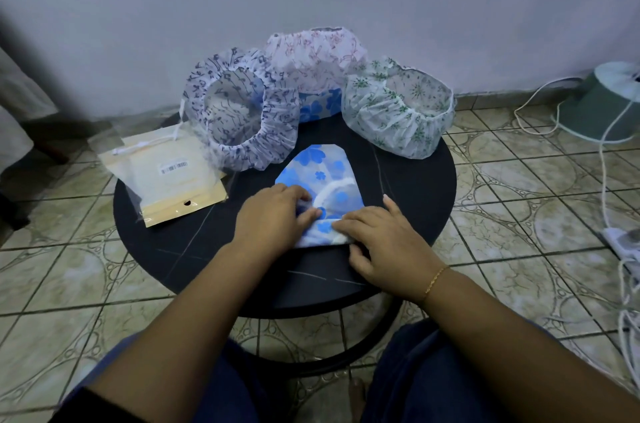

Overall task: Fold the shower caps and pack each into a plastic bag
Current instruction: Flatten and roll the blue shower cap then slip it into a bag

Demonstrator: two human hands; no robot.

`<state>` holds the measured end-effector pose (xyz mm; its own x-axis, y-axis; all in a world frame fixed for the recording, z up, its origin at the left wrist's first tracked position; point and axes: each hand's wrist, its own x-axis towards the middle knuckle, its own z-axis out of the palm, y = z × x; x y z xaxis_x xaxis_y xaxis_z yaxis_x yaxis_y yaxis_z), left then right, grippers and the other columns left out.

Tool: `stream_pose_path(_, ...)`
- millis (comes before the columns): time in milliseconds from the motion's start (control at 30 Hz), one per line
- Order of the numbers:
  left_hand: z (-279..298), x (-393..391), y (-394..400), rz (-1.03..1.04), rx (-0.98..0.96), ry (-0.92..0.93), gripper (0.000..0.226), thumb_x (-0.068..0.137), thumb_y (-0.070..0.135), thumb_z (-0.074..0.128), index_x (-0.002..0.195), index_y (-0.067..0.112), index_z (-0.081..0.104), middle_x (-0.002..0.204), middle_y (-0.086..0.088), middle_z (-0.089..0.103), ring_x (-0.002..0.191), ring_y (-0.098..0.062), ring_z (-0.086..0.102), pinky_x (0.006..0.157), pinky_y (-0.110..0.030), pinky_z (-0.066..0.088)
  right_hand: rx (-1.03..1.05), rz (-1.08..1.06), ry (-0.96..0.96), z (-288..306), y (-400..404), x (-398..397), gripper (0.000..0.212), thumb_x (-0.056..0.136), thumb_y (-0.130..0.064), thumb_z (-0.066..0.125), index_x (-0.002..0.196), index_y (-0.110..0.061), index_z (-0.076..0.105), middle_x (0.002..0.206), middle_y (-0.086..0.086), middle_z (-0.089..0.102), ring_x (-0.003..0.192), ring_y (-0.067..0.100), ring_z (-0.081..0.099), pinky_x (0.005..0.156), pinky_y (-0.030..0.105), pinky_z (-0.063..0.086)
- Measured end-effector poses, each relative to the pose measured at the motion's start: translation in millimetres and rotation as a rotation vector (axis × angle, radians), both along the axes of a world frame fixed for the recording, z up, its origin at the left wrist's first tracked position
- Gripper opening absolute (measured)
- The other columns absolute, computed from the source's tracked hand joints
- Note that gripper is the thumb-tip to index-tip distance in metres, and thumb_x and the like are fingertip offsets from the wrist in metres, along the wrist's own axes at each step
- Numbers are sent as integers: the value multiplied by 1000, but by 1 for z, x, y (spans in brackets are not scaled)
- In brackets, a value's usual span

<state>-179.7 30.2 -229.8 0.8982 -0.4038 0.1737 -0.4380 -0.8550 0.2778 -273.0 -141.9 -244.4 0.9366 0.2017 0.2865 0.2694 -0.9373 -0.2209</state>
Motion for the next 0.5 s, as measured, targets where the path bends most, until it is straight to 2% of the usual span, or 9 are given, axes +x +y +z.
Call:
stream_pose_path(100,-2,-2,0,-49,-2,-83,35,86,50,60,114,29,62,108,4,59,105,-19,56,85,-32,38,56,9,46,2,-3,2,41,77,-18,46,114,-23,64,108,-7,64,107,17,57,112,41,13)
stream_pose_path(200,-2,3,2,-136,-172,6,30,82,33,72,109,23,67,103,5,54,103,-18,55,88,-29,41,84,11,88,4,-4,6,40,77,-17,47,113,-22,64,108,-8,64,109,16,54,113,35,8)
stream_pose_path(300,4,9,3,-125,-171,192,34,81,31,73,114,22,65,104,8,44,105,-13,53,91,-22,39,105,20,107,6,-4,9,43,77,-26,45,116,-25,63,111,-10,63,111,14,52,114,38,11)
stream_pose_path(400,8,16,3,-90,-75,281,42,82,37,71,121,22,63,113,2,46,106,-14,54,93,-21,38,71,25,152,8,-5,8,42,82,-38,50,122,-31,59,117,-14,60,116,11,47,115,43,11)
stream_pose_path(500,16,19,3,-113,-52,333,45,81,39,71,122,23,63,111,3,46,104,-10,54,88,-17,36,52,28,91,6,-4,9,38,81,-29,50,116,-29,63,112,-12,63,110,17,52,110,45,21)
